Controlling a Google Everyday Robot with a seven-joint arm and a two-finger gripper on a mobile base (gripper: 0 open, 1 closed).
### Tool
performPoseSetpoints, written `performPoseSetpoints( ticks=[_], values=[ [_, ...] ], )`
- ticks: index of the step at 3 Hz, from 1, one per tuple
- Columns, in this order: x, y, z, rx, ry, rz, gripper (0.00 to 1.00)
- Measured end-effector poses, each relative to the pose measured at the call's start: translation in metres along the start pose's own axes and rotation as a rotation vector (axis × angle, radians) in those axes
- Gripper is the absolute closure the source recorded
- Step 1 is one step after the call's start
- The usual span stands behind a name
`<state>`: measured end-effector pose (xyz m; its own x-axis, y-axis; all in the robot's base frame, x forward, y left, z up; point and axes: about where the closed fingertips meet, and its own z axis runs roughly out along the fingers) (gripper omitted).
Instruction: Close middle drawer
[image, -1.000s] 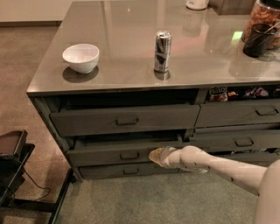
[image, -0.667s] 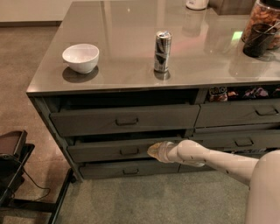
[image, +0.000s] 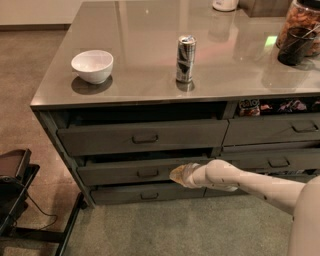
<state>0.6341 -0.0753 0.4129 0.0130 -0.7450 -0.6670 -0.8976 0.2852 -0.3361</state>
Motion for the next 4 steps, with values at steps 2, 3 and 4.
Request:
performPoseSetpoints(
  ticks=[2, 3, 4],
  values=[
    [0.008, 0.044, -0.114, -0.019, 0.131, 0.128, 1.0],
    [0.024, 0.055, -0.187, 0.085, 0.241, 0.21, 1.0],
    [0.015, 0.06, -0.212, 0.129, 0.267, 0.186, 0.82]
  ],
)
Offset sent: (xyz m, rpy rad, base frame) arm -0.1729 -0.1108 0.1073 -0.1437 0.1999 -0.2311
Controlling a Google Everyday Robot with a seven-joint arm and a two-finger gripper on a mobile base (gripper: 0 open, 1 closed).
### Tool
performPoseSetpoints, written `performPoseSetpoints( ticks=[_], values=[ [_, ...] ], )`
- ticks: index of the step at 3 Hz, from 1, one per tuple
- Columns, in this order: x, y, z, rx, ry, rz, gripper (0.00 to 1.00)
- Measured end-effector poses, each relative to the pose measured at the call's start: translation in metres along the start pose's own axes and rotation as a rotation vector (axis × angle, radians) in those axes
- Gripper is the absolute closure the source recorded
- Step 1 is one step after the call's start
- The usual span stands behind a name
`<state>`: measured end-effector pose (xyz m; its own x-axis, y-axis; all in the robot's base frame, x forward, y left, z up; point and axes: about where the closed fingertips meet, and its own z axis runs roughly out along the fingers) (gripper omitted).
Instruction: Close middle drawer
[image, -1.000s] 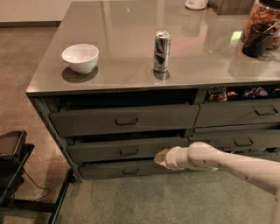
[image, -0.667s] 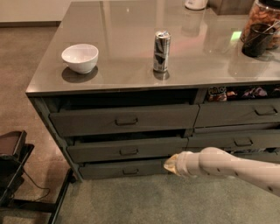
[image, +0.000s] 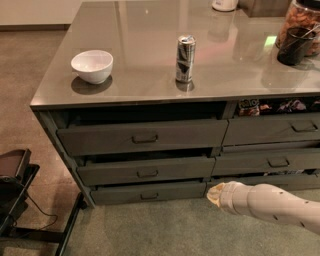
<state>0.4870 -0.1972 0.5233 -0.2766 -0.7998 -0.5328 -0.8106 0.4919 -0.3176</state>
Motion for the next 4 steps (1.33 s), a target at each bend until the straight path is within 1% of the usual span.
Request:
performPoseSetpoints(
  ticks=[1, 2, 3, 4],
  values=[
    [0.003, -0.005, 0.019, 0.012, -0.037, -0.031, 0.58],
    [0.036, -0.042, 0.015, 0.083, -0.03, -0.042, 0.35],
    [0.072, -0.087, -0.015, 0.188, 0.023, -0.013, 0.11],
    [0.087, -0.121, -0.085, 0.337, 0.066, -0.007, 0.0]
  ],
)
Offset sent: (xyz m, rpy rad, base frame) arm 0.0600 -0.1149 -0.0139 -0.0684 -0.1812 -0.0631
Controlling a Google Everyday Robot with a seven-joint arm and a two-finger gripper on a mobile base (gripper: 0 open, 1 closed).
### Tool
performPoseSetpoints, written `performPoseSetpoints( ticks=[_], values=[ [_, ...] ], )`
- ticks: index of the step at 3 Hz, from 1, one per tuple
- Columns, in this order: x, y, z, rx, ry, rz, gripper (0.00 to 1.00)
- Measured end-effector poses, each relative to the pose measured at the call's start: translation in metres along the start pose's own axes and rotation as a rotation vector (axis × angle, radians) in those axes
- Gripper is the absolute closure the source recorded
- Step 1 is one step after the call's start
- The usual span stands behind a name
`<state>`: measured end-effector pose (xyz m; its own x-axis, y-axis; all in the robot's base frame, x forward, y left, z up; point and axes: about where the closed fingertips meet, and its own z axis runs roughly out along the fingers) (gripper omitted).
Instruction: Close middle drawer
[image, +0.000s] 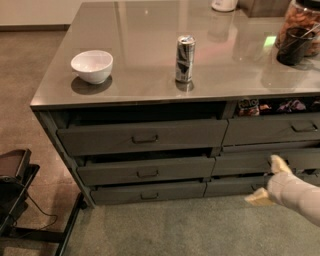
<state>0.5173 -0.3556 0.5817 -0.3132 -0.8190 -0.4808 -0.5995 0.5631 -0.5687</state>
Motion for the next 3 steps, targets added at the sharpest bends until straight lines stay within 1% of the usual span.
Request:
performPoseSetpoints(
  ticks=[1, 2, 3],
  values=[
    [-0.004, -0.047, -0.077, 0.154, 0.03, -0.03, 0.0],
    [-0.015, -0.063, -0.095, 0.19, 0.029, -0.052, 0.0],
    [-0.015, -0.063, -0.095, 0.19, 0.029, -0.052, 0.0]
  ],
)
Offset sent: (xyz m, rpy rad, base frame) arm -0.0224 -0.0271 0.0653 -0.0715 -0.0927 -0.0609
